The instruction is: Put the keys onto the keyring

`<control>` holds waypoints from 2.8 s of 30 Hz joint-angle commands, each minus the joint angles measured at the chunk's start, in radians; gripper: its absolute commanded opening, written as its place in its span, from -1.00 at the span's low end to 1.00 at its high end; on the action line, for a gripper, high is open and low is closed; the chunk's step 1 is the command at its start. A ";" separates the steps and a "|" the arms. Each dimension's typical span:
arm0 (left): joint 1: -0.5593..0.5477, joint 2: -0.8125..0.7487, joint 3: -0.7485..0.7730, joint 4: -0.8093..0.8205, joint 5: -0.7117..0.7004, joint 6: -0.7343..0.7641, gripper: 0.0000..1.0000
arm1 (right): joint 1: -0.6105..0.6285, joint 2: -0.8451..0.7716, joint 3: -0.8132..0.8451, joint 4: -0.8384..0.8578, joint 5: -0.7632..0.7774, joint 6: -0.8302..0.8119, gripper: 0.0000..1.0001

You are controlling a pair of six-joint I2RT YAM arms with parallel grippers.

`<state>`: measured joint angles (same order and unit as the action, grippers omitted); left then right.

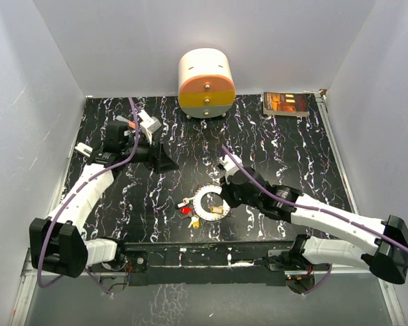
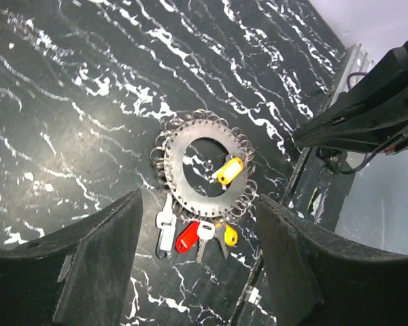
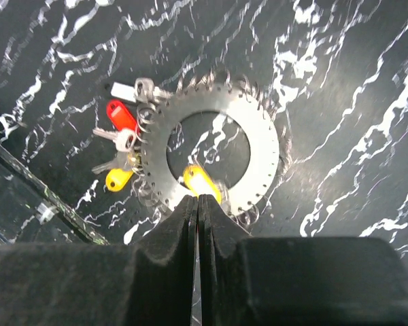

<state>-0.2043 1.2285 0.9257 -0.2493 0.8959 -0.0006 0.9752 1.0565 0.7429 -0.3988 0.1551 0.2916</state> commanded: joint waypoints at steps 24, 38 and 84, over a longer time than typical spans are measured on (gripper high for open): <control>-0.062 -0.005 0.120 -0.042 0.015 0.027 0.40 | -0.073 0.137 -0.028 -0.096 -0.039 0.179 -0.28; -0.053 0.004 0.104 -0.034 0.026 0.030 0.40 | -0.103 0.231 -0.062 0.006 -0.114 0.156 -0.40; -0.071 0.051 0.126 0.075 0.209 -0.084 0.45 | -0.124 -0.118 0.050 0.194 -0.323 -0.022 -0.84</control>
<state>-0.2615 1.2839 1.0321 -0.2180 1.0229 -0.0574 0.8547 0.9611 0.7219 -0.3397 -0.1116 0.2886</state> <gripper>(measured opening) 0.722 0.085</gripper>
